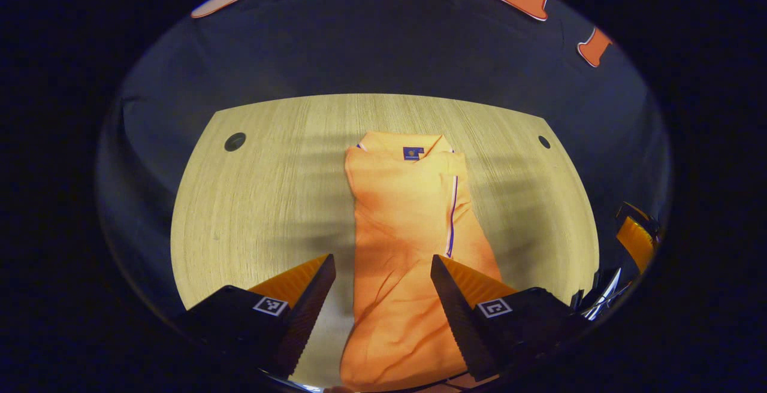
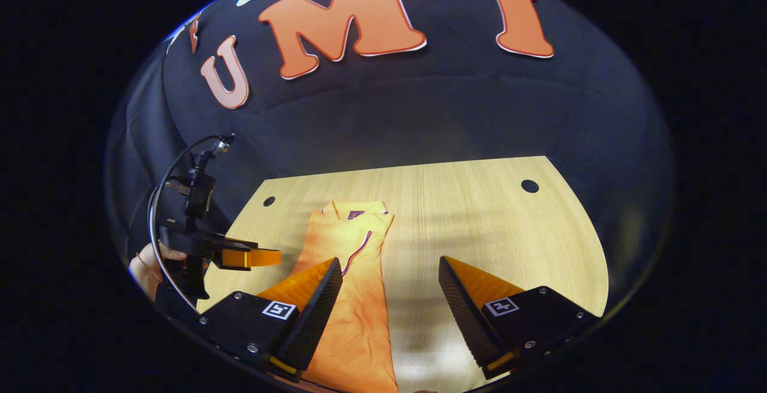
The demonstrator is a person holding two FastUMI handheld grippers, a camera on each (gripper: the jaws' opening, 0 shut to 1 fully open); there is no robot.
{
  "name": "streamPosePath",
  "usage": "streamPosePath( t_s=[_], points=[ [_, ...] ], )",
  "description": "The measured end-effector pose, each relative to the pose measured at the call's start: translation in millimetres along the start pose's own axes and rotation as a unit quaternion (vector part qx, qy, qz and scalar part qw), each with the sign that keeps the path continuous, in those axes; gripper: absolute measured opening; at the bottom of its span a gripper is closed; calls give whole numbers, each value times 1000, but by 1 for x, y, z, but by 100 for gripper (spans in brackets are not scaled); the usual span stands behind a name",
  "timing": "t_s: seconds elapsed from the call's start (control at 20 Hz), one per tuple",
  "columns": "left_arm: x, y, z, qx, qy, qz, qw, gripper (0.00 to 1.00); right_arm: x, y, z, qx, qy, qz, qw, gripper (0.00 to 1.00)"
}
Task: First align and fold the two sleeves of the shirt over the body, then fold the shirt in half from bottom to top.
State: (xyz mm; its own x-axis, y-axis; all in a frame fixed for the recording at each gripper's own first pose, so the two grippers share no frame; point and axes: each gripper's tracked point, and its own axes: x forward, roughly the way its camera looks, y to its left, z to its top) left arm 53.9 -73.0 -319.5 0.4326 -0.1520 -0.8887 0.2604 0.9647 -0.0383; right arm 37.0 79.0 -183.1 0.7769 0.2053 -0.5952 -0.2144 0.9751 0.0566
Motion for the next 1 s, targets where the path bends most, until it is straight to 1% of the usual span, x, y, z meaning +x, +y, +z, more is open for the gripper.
streamPosePath(
  t_s=[0.15, 0.3, 0.4, 0.5, 0.65, 0.8, 0.9, 1.0],
  points=[
    [-13, 19, -24, -7, 2, 3, 1000, 99, 5, 18, -10, -5, 15, 3, 1000, 99],
    [-29, 36, -50, -2, -3, 9, 1000, 99, 5, 29, -32, -14, 43, 1, 999, 99],
    [-39, 44, -72, -3, -2, 10, 1000, 99, 6, 32, -51, -6, 64, -7, 998, 99],
    [-46, 51, -104, -6, 15, 13, 1000, 99, 4, 28, -74, -1, 91, -25, 996, 99],
    [-56, 51, -148, -9, 36, 14, 999, 99, -1, 16, -119, -16, 133, -58, 989, 99],
    [-60, 42, -186, -24, 58, -2, 998, 99, -15, 22, -161, -10, 172, -58, 983, 99],
    [-61, 46, -205, -20, 65, 11, 998, 99, -22, 22, -190, -17, 198, -63, 978, 99],
    [-66, 46, -227, -22, 72, 16, 997, 98, -37, 23, -223, -26, 233, -63, 970, 99]
  ],
)
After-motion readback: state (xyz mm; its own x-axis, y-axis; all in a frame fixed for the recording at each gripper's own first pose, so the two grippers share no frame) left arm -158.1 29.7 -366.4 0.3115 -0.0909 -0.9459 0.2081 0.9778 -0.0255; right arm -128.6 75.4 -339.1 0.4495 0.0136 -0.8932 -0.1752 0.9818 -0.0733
